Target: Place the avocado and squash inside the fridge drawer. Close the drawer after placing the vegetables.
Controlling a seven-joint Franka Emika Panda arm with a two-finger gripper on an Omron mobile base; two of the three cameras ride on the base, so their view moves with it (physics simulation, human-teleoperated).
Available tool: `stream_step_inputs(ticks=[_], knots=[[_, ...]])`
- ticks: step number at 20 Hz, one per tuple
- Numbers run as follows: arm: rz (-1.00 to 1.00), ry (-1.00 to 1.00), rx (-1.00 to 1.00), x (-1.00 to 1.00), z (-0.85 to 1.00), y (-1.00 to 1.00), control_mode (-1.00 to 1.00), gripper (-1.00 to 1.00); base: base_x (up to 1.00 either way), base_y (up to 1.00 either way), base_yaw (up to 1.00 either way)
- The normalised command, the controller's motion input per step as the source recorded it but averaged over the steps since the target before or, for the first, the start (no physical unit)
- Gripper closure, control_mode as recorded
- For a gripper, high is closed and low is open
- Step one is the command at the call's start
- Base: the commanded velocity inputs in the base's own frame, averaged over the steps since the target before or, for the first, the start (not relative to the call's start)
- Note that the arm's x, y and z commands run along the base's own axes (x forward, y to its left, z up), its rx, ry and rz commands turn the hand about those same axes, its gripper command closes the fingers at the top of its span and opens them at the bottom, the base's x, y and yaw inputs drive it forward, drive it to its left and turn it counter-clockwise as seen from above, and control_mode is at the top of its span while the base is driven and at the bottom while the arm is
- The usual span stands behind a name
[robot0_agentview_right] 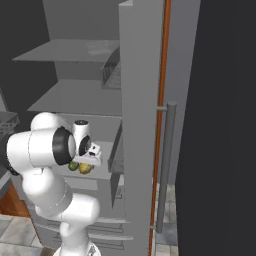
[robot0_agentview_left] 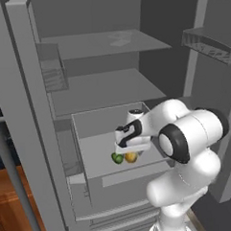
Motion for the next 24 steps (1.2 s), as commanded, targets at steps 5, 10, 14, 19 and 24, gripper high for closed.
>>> stream_step_inputs(ticks=[5, 10, 14, 19, 24], knots=[[0.0, 0.0, 0.0, 0.0, 0.69, 0.0, -1.0, -1.0, 0.0, 0.0, 0.0], [0.0, -0.05, 0.0, -0.35, 0.6, 0.0, -1.0, -1.0, 0.0, 0.0, 0.0], [0.0, -0.05, 0.0, -1.0, 0.23, 0.09, -1.0, -1.0, 0.0, 0.0, 0.0], [0.0, 0.0, 0.0, -1.0, 0.04, 0.27, -1.0, -1.0, 0.0, 0.0, 0.0], [0.0, 0.02, 0.0, -0.84, 0.0, 0.29, -1.0, -1.0, 0.0, 0.0, 0.0]])
